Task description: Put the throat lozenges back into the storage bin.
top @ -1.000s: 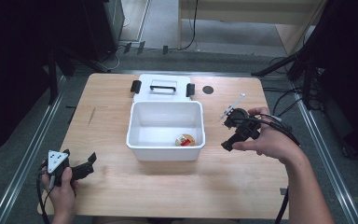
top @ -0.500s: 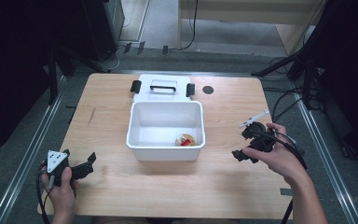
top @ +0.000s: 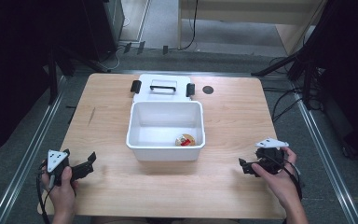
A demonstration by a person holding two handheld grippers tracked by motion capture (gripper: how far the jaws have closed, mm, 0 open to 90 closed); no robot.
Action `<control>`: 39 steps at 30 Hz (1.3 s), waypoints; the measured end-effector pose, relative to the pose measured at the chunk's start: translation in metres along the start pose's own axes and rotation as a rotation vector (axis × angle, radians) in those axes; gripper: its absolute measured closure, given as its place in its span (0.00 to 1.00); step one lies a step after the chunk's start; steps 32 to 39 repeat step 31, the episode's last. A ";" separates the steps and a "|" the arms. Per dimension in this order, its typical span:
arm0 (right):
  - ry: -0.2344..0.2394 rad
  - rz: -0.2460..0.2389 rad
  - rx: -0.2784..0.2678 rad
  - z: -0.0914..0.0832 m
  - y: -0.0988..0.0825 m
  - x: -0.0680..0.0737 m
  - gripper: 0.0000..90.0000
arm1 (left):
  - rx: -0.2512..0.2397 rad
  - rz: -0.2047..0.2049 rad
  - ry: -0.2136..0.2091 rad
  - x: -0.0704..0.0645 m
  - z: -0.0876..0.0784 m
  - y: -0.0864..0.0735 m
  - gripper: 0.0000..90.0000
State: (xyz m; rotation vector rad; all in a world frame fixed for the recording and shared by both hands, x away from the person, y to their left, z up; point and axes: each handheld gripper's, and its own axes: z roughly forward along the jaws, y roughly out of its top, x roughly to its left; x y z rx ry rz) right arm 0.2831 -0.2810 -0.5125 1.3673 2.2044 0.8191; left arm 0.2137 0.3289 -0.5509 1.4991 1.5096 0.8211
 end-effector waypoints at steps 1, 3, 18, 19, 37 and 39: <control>0.000 0.000 0.000 0.000 0.000 0.000 0.00 | 0.000 0.000 0.000 0.000 0.000 0.000 0.00; 0.047 0.082 -0.086 0.002 -0.018 -0.006 0.00 | -0.001 0.005 -0.001 0.000 0.000 0.000 0.00; 0.011 0.231 -0.302 -0.013 -0.066 -0.021 0.00 | -0.003 -0.018 -0.009 0.002 0.000 0.000 0.00; 0.011 0.231 -0.302 -0.013 -0.066 -0.021 0.00 | -0.003 -0.018 -0.009 0.002 0.000 0.000 0.00; 0.013 0.264 -0.289 -0.011 -0.065 -0.024 0.00 | 0.010 -0.011 -0.006 0.001 0.000 0.000 0.00; 0.013 0.264 -0.289 -0.011 -0.065 -0.024 0.00 | 0.010 -0.011 -0.006 0.001 0.000 0.000 0.00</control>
